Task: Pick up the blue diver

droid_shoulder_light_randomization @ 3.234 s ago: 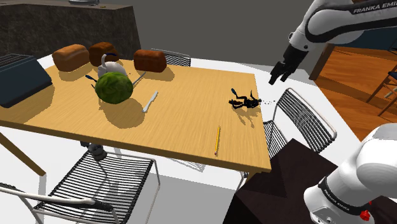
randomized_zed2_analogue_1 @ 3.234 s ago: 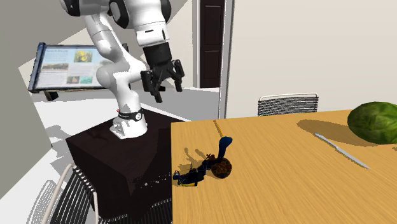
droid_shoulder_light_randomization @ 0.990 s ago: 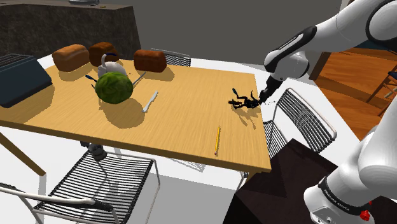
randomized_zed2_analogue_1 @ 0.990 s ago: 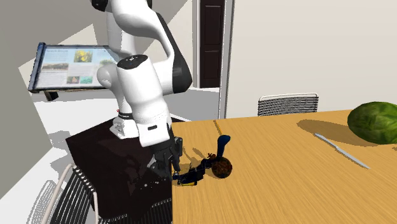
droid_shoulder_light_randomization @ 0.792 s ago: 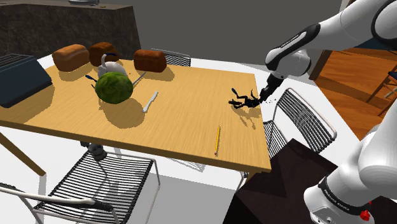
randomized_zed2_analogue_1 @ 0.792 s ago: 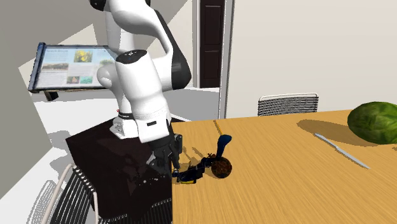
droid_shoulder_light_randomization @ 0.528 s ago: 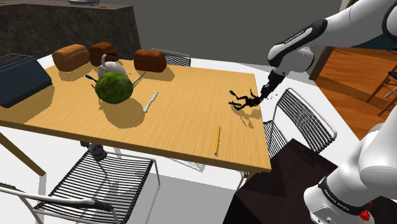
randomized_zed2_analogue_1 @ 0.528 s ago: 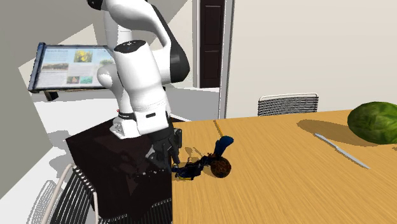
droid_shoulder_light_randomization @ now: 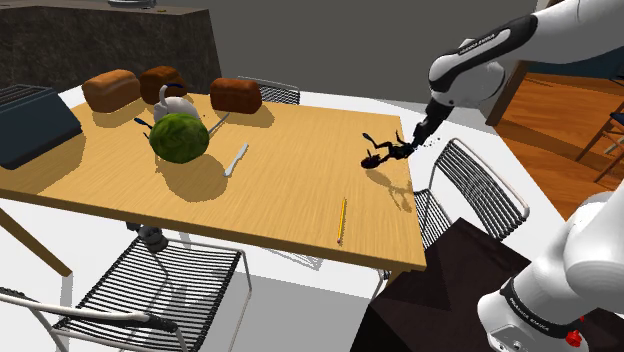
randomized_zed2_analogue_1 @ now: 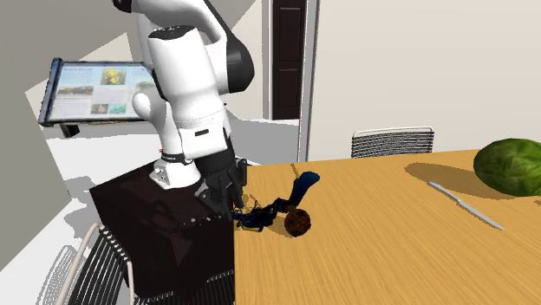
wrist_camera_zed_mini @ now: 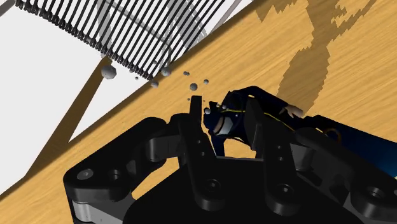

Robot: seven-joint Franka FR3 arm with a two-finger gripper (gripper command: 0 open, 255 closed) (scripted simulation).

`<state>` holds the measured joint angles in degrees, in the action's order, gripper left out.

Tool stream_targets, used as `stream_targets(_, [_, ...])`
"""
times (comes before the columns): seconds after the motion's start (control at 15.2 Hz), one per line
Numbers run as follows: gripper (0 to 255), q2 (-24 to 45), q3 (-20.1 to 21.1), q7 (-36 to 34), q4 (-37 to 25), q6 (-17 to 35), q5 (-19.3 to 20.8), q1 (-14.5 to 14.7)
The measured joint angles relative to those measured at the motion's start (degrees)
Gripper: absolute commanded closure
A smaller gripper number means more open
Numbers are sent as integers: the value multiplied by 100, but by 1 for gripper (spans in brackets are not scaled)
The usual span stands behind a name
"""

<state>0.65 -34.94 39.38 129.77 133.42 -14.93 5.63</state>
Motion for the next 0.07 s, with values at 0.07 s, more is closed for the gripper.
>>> stream_targets(0.07, [255, -47, -3, -34, -3, -37, 47, -1])
